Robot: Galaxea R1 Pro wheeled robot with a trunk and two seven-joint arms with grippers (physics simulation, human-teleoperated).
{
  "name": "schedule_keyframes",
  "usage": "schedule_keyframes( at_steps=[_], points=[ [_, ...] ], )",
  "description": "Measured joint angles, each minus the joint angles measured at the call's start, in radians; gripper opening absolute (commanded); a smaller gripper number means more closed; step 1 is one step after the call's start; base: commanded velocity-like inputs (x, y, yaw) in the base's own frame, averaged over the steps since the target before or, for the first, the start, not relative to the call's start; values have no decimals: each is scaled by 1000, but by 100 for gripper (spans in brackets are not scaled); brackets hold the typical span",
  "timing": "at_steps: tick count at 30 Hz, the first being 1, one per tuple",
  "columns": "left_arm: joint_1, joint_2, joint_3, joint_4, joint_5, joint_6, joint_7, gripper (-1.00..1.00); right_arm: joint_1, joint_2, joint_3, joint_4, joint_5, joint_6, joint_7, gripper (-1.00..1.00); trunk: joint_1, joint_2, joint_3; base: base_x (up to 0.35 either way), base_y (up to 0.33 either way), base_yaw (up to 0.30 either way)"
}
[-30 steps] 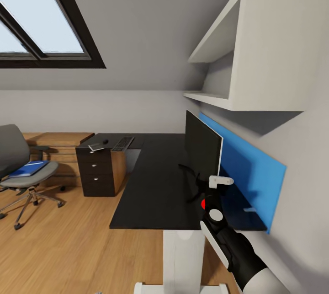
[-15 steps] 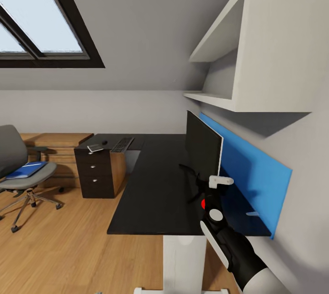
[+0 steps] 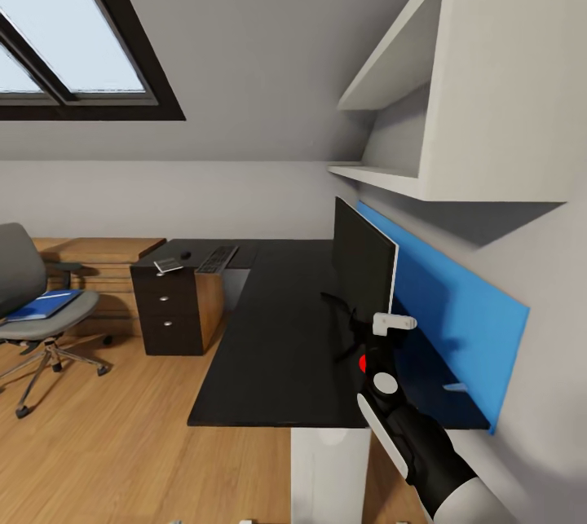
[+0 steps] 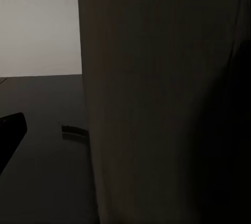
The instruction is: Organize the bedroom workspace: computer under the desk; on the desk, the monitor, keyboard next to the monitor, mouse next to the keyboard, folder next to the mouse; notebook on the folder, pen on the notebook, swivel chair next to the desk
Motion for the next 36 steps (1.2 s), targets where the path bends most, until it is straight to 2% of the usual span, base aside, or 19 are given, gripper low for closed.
schedule_keyframes(
  at_steps=[26,36],
  points=[
    [0,0,-1,0,-1,0,0,100,0,0,0,0,0,0,0,100,0,0,0,53,-19,0],
    [0,0,-1,0,-1,0,0,100,0,0,0,0,-1,0,0,100,0,0,0,-148,0,0]
  ],
)
